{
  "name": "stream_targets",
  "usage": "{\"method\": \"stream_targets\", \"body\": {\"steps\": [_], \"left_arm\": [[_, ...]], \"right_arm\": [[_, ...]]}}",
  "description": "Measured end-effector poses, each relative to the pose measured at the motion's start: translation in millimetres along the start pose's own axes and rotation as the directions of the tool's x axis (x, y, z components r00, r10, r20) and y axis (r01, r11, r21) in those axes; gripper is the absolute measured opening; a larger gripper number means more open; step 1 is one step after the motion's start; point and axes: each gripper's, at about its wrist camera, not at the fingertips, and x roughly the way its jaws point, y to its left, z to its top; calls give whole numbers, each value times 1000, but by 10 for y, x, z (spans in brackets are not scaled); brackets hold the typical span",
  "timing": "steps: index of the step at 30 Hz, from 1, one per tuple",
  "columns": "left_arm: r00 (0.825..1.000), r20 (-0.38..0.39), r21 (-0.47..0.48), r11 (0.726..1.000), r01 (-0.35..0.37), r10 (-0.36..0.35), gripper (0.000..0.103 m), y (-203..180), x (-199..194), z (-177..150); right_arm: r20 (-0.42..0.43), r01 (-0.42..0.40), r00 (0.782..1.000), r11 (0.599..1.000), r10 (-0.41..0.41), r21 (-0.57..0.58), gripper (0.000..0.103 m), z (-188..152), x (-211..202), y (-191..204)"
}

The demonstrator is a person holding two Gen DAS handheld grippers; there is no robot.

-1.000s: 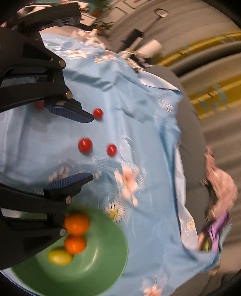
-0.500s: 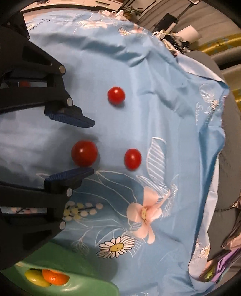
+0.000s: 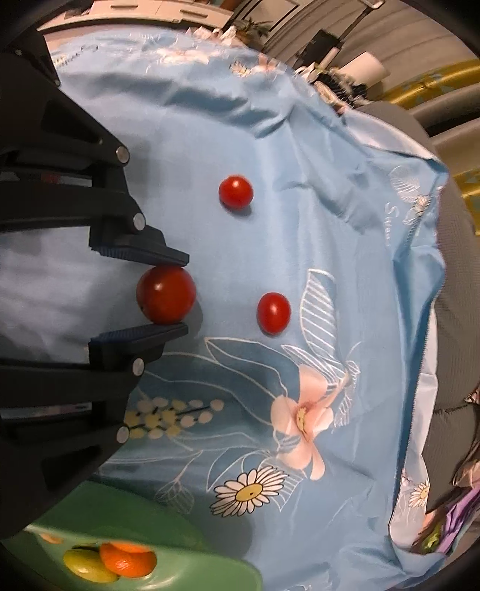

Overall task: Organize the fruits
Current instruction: 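Grasp a cherry tomato with the left gripper while the right grasps another, then carry both cherry tomatoes over the green bowl and lower them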

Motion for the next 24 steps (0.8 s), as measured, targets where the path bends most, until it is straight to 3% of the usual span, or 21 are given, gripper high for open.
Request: {"method": "stream_targets", "body": {"steps": [11,18,24], "left_arm": [[985,163,22,998,-53,49,27,-100,-232,98],[963,263,65,994,-85,65,27,-341,-412,267],[946,322,124,989,-78,34,27,-634,-571,407]], "right_arm": [[131,-81,989,995,72,62,31,-150,-555,-100],[226,-136,967,988,117,68,31,-160,-903,-190],[301,-176,943,981,144,82,31,-176,-1155,-338]]}}
